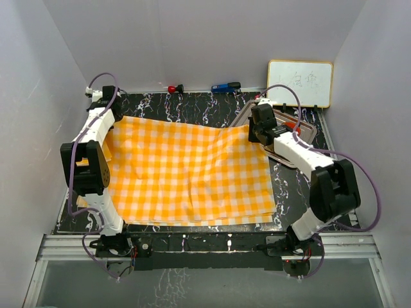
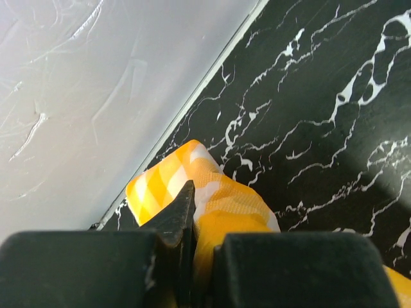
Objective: Set the dinner table for one person
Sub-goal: Flatten out the napkin at the center of the board.
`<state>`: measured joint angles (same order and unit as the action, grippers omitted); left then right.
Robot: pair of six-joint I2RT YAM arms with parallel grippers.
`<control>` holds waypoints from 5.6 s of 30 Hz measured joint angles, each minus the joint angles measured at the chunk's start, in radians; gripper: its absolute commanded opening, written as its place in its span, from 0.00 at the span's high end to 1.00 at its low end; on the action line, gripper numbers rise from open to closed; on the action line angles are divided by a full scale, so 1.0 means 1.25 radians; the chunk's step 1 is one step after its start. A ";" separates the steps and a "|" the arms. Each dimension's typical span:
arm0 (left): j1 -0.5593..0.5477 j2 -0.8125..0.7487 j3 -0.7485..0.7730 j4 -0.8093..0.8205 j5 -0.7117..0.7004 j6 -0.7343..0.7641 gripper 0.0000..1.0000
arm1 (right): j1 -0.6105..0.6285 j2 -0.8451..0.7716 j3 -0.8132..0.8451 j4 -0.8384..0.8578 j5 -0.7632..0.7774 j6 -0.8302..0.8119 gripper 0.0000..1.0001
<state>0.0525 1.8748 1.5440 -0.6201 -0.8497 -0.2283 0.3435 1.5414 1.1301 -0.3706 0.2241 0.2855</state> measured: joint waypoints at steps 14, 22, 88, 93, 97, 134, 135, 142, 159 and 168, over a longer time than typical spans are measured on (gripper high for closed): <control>0.059 0.165 0.145 0.003 -0.009 0.015 0.64 | -0.023 0.286 0.132 0.013 -0.042 -0.018 0.78; 0.066 0.192 0.169 -0.002 -0.021 0.022 0.54 | -0.032 0.345 0.238 0.004 -0.003 -0.040 0.63; -0.269 0.182 -0.019 0.236 0.588 -0.071 0.69 | 0.044 0.139 -0.091 0.046 -0.319 0.112 0.94; -0.268 0.210 0.011 0.242 0.587 -0.081 0.72 | 0.045 0.157 -0.091 0.048 -0.316 0.114 0.94; -0.234 0.212 0.009 0.254 0.633 -0.113 0.75 | 0.045 0.159 -0.091 0.048 -0.312 0.114 0.94; 0.058 0.127 -0.127 0.325 0.569 -0.195 0.61 | 0.049 0.238 0.057 -0.022 -0.223 0.062 0.64; 0.058 0.123 -0.131 0.327 0.575 -0.192 0.60 | 0.049 0.238 0.062 -0.025 -0.223 0.061 0.63; 0.040 0.098 -0.138 0.273 0.594 -0.159 0.56 | 0.049 0.238 0.117 -0.028 -0.219 0.049 0.60; -0.136 -0.022 0.006 0.279 0.855 -0.120 0.51 | 0.026 0.213 0.331 -0.116 -0.059 0.009 0.44; -0.246 0.132 0.131 0.280 0.897 -0.110 0.49 | -0.128 0.150 0.334 -0.148 0.011 -0.028 0.43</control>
<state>-0.2554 2.0392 1.7081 -0.2699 0.2710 -0.3656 0.1837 1.7287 1.5482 -0.5556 0.2375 0.2508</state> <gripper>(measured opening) 0.503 0.574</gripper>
